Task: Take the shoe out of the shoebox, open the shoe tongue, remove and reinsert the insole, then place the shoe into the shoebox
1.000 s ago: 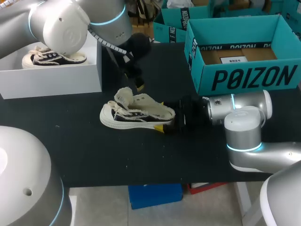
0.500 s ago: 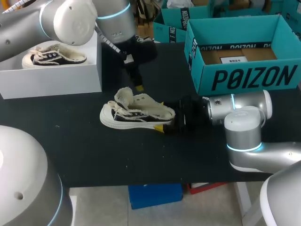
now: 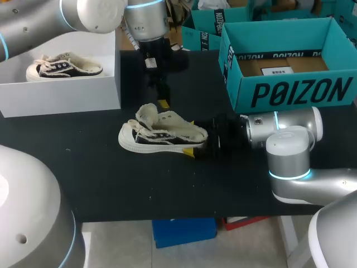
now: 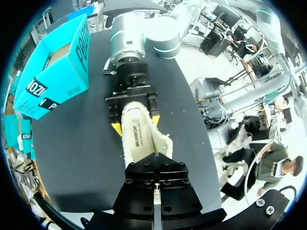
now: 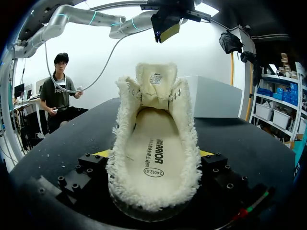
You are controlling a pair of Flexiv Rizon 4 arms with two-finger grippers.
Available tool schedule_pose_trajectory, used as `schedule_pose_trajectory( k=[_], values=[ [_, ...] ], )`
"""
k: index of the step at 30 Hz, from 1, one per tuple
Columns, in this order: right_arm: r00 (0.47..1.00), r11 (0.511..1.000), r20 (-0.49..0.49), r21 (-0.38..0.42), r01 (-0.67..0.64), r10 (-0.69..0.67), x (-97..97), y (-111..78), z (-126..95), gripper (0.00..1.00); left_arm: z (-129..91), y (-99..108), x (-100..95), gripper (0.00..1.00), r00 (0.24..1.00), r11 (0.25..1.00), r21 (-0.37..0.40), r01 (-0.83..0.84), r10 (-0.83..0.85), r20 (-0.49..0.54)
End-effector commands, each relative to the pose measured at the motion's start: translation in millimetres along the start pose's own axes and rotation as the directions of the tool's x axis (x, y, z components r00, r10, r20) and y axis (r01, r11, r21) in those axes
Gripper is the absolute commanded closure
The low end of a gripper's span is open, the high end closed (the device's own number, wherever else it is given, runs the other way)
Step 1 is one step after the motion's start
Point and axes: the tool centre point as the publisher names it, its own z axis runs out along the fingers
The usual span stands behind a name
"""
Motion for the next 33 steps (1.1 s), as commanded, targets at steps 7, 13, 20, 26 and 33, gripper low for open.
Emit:
schedule_pose_trajectory(
  k=[7, 13, 20, 26, 33],
  values=[
    [1.000, 1.000, 0.001, -0.001, -0.001, 0.001, 0.5, -9.0, 4.5, 1.00, 22.7, 10.1, 1.9, 1.00, 0.990, 0.990, -0.006, 0.139, -0.139, -0.020],
    [1.000, 1.000, 0.001, -0.001, -0.001, 0.001, 0.5, -9.0, 4.5, 1.00, 38.4, 7.3, 1.9, 1.00, 0.996, 0.996, -0.017, 0.082, -0.083, -0.021],
    [1.000, 1.000, 0.001, -0.001, -0.001, 0.001, 0.5, -9.0, 4.5, 1.00, 54.1, 9.1, -0.7, 1.00, 0.996, 0.996, -0.037, 0.083, -0.084, -0.007],
    [1.000, 1.000, 0.001, -0.001, -0.001, 0.001, 0.5, -9.0, 4.5, 1.00, 68.2, 16.7, -3.8, 1.00, 0.996, 0.996, -0.021, 0.088, -0.088, 0.004],
    [1.000, 1.000, 0.001, -0.001, -0.001, 0.001, 0.5, -9.0, 4.5, 1.00, 84.5, 19.3, -2.4, 1.00, 0.996, 0.996, -0.009, 0.094, -0.094, -0.009]
  ],
)
